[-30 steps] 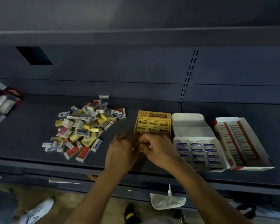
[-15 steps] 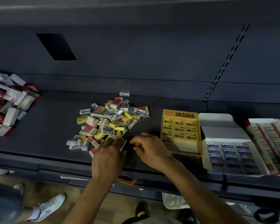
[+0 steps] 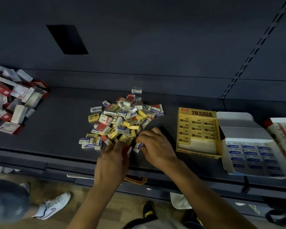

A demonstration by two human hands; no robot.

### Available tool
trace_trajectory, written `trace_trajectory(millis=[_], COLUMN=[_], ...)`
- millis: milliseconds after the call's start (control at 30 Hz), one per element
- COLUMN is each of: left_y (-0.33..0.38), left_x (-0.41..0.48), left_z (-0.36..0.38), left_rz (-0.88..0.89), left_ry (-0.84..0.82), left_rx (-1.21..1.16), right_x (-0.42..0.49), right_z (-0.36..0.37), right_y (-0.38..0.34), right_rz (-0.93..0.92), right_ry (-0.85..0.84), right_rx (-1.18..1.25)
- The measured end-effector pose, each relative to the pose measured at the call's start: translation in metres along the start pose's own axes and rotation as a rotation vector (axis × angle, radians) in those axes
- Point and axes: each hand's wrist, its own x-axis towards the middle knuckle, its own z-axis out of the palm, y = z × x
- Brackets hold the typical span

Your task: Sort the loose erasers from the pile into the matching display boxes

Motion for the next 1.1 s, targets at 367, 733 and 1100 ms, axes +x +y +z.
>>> trace_trajectory(millis=[367, 733, 1100], left_y=[0.001, 0.045, 0.090], left_x=[0.004, 0.019, 0.030], left_z=[-0.003, -0.005, 0.018], left_rz=[-0.092, -0.286, -0.088], left_ry=[0.008, -0.203, -0.185], left_rx=[-0.421, -0.960, -0.667], right_x=[-0.016, -0.041, -0.077], right_z=[-0.006, -0.042, -0.070], right_y=[0.007, 0.030, 0.071], right_rz=[0.082, 0.144, 0.210], right_ry=[0.045, 0.168, 0.231], right_rx=[0.159, 0.174, 0.197])
